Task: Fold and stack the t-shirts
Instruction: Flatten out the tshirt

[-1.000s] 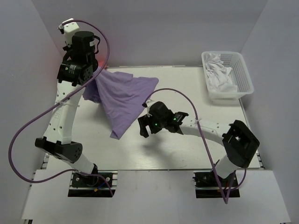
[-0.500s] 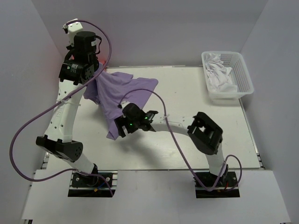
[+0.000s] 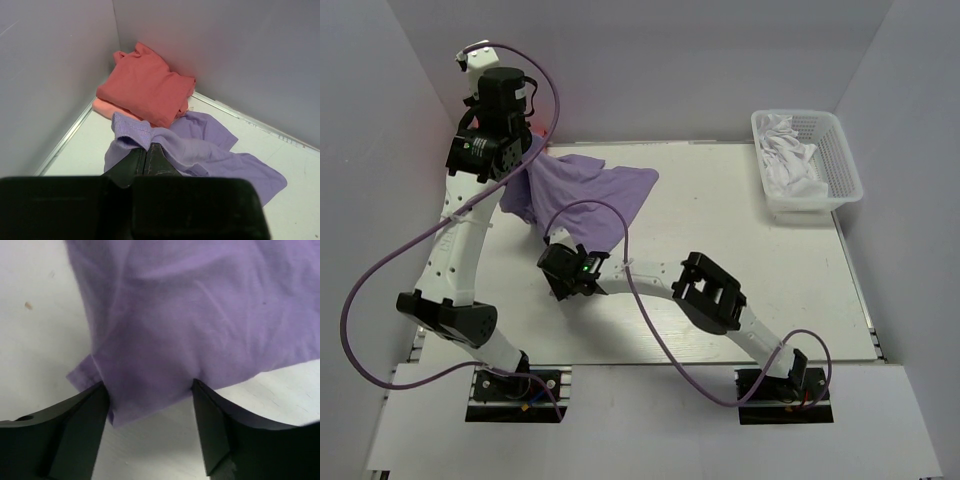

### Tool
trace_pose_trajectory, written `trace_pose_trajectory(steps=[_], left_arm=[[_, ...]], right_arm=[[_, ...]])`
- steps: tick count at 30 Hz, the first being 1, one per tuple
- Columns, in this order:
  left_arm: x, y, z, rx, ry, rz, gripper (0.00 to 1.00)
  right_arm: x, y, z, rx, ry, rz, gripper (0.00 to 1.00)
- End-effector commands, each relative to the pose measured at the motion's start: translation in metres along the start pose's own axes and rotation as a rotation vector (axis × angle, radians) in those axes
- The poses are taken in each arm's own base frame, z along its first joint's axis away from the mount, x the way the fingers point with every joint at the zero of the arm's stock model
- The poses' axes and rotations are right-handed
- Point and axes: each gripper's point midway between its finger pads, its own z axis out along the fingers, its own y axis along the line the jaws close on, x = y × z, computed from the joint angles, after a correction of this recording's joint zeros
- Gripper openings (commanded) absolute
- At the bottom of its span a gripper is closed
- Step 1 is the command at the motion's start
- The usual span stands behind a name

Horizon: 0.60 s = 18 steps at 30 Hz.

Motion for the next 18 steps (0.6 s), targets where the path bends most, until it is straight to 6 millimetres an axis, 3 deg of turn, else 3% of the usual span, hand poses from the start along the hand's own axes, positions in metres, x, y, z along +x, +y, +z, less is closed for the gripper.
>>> trace_pose_trajectory(steps=[1,3,5,7,8,10,11,13,14,16,18], left_arm=[[-0.023,0.009,-0.018,0.031,-0.057,-0.050,0.00],[-0.019,0.009,-0.017,0.029,-0.050,-0.044,0.00],[-0.020,0.010,-0.017,0.021,-0.053,-0.044,0.00],[-0.020,0.012,-0.016,0.012,-0.055,-0.044,0.00],[-0.020,0.012,-0.016,0.012,-0.055,-0.044,0.00],[-0.020,0.012,-0.016,0.012,-0.055,-0.044,0.00],[-0.024,0.014,-0.018,0.005,-0.065,-0.052,0.00],[-0.032,0.015,-0.021,0.009,-0.080,-0.057,0.00],[-0.032,0.015,-0.021,0.009,-0.080,-0.057,0.00],[-0.037,0.015,-0.026,0.028,-0.089,-0.069,0.00],[-0.041,0.011,-0.028,0.051,-0.097,-0.081,0.00]], right_arm=[[-0.002,-0.022,0.008,0.136,-0.014,0.051,0.70],[0.003,-0.028,0.010,0.163,-0.007,0.061,0.60],[0.000,-0.039,0.005,0.212,-0.031,0.080,0.34],[-0.001,-0.044,-0.002,0.224,-0.038,0.095,0.00],[-0.008,-0.049,-0.015,0.232,-0.061,0.117,0.00],[-0.002,-0.064,-0.024,0.269,-0.057,0.129,0.00],[-0.020,-0.080,-0.050,0.310,-0.120,0.154,0.00],[-0.005,-0.120,-0.061,0.426,-0.123,0.141,0.00],[-0.022,-0.130,-0.084,0.428,-0.169,0.170,0.00],[-0.040,-0.172,-0.125,0.485,-0.247,0.174,0.00],[-0.047,-0.210,-0.150,0.587,-0.287,0.120,0.00]])
